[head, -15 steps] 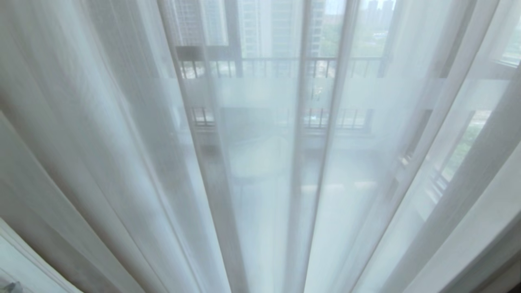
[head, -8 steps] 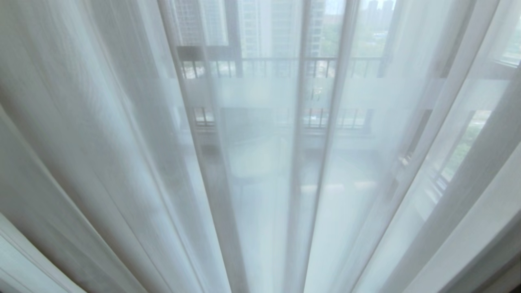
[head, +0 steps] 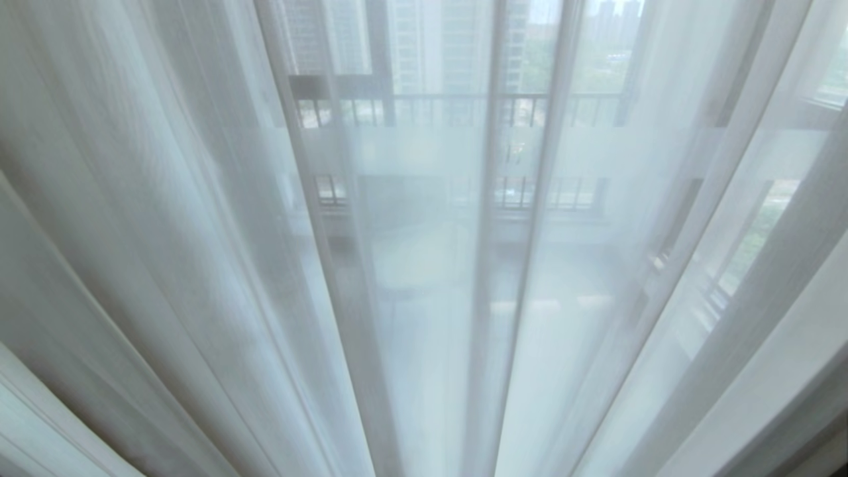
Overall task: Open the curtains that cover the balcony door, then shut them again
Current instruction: Close the outer curtains on both sides
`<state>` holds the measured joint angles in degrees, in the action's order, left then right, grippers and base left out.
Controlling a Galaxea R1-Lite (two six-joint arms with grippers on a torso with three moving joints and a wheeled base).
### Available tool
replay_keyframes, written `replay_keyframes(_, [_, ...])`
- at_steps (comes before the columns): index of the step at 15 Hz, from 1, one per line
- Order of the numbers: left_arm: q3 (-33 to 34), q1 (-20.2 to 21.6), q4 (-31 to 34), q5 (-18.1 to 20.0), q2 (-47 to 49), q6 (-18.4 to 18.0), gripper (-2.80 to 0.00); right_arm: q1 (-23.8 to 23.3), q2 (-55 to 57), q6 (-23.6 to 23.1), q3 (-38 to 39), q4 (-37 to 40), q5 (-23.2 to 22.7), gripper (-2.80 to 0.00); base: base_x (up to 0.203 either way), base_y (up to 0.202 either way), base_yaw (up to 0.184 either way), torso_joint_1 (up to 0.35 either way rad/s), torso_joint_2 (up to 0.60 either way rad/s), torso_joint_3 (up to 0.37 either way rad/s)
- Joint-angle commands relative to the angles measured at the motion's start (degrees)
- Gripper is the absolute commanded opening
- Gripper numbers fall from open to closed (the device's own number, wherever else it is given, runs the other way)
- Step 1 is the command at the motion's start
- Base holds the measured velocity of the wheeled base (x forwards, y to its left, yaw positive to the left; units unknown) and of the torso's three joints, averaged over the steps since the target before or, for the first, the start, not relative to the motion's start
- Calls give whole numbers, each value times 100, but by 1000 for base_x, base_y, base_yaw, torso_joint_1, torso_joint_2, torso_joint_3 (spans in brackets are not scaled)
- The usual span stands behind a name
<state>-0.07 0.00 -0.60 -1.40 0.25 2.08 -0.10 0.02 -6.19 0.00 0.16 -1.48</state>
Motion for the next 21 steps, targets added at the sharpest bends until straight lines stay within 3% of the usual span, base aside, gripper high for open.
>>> replay_keyframes(1, [0, 0, -2, -9, -17, 2, -280, 1, -2, -5, 0, 2, -2, -280, 0, 0, 0, 0, 0, 0])
replay_keyframes(21, [2, 0, -2, -18, -17, 15, -280, 1, -2, -5, 0, 2, -2, -280, 0, 0, 0, 0, 0, 0])
